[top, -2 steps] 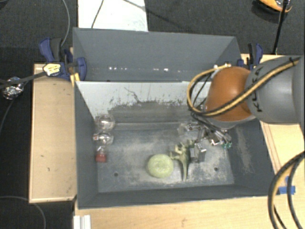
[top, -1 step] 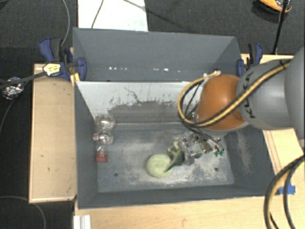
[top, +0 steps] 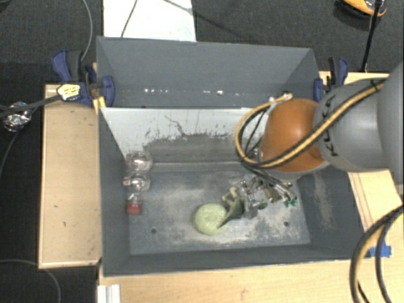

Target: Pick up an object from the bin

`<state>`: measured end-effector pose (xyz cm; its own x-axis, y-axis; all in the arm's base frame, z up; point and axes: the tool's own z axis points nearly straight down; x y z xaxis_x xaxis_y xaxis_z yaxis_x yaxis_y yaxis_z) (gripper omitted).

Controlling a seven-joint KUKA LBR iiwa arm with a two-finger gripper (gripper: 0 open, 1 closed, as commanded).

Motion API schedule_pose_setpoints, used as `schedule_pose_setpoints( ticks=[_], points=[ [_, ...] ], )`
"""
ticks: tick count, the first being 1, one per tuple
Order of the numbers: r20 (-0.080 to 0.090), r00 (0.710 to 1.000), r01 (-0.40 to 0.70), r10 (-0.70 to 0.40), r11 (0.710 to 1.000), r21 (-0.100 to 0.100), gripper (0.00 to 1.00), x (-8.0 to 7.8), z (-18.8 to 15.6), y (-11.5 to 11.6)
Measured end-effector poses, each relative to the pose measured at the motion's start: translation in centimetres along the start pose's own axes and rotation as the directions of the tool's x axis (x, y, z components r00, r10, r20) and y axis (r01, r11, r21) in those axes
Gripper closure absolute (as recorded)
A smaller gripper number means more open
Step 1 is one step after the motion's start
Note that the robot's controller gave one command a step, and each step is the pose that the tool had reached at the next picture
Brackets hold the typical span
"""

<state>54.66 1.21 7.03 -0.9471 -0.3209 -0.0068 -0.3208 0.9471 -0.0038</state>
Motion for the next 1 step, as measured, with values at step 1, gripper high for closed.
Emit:
schedule_pose_setpoints(
  ticks=[1],
  points=[
    [-0.006, 1.000, -0.002, 0.002, 1.000, -0.003, 1.00, 0.08, -4.52, -0.24]
  ],
)
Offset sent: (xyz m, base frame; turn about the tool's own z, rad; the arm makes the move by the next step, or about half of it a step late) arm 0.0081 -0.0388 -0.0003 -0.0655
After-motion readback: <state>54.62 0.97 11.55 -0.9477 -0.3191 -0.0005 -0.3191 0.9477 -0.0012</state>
